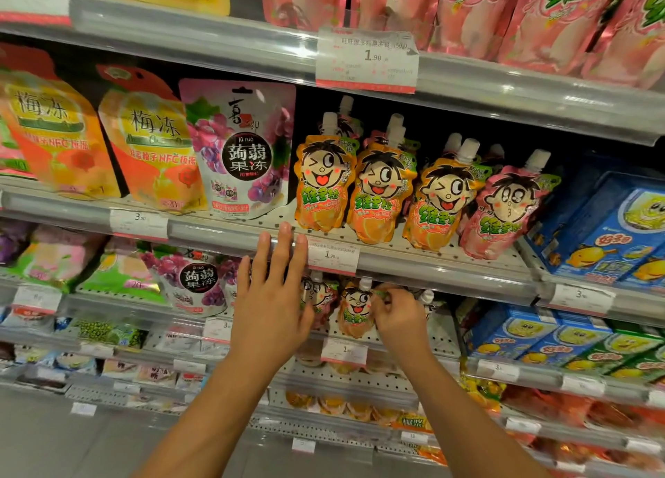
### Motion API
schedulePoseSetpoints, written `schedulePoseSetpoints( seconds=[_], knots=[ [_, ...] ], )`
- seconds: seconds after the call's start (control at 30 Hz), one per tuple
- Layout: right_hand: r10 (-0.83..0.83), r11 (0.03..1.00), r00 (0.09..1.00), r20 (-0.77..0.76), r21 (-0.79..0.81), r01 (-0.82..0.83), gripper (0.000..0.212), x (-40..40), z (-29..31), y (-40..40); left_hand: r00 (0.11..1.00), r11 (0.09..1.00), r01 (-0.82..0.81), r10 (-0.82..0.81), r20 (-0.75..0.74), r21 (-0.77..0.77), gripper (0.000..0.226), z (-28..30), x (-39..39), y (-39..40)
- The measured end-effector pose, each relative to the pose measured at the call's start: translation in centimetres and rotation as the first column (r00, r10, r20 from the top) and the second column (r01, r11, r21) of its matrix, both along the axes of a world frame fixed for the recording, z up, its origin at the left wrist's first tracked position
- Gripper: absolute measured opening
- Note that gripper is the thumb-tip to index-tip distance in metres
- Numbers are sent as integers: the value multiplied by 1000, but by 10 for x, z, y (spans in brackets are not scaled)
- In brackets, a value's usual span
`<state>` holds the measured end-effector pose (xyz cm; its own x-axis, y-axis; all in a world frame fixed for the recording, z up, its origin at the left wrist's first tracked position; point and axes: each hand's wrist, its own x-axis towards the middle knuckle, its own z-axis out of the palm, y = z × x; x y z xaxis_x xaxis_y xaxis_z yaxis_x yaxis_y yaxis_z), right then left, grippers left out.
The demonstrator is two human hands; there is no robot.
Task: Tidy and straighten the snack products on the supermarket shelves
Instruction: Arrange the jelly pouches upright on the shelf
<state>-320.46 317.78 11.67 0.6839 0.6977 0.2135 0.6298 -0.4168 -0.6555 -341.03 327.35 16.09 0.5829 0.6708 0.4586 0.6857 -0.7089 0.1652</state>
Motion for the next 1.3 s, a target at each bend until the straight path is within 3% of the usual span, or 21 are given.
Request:
schedulePoseSetpoints(
  seconds=[0.3, 0.43, 0.57, 0.73, 0.87, 0.93, 1.0, 1.07, 1.13, 1.3],
  knots=[
    [86, 982, 990, 115, 158, -104, 40, -16, 9, -32, 1000, 1000, -7, 7, 4, 4, 98, 0, 1, -1],
    [100, 959, 916, 387, 206, -192, 36, -29, 33, -58, 1000, 1000, -14, 14, 7, -4, 100, 0, 1, -1],
    [-3, 933, 807, 590, 293, -211, 39, -30, 51, -61, 1000, 1000, 3, -2, 9, -17, 101, 2, 0, -2],
    [10, 974, 739, 674, 161, -160, 50, -20, 41, -57, 995, 997, 80, -80, 54, 7, 82, 2, -7, 2],
    [55, 986, 738, 672, 81, -147, 55, -24, 37, -62, 924, 995, 102, -93, 371, -5, 45, -13, -13, -11],
    [62, 990, 754, 653, 57, -131, 58, -25, 38, -61, 886, 991, 119, -78, 457, -61, 33, -27, -12, -20],
    [69, 995, 760, 646, 9, -98, 62, -28, 36, -60, 890, 965, 145, -31, 454, -218, 36, -40, -6, -19],
    [70, 998, 757, 649, -44, -55, 64, -32, 35, -59, 923, 907, 146, 18, 384, -394, 55, -50, 2, -10],
    [76, 996, 765, 639, -83, -30, 67, -36, 37, -59, 943, 870, 147, 20, 332, -470, 66, -52, 11, 1],
    [112, 984, 759, 642, -180, 7, 74, -40, 35, -59, 954, 865, 135, 19, 301, -483, 39, -50, 27, 24]
  ],
)
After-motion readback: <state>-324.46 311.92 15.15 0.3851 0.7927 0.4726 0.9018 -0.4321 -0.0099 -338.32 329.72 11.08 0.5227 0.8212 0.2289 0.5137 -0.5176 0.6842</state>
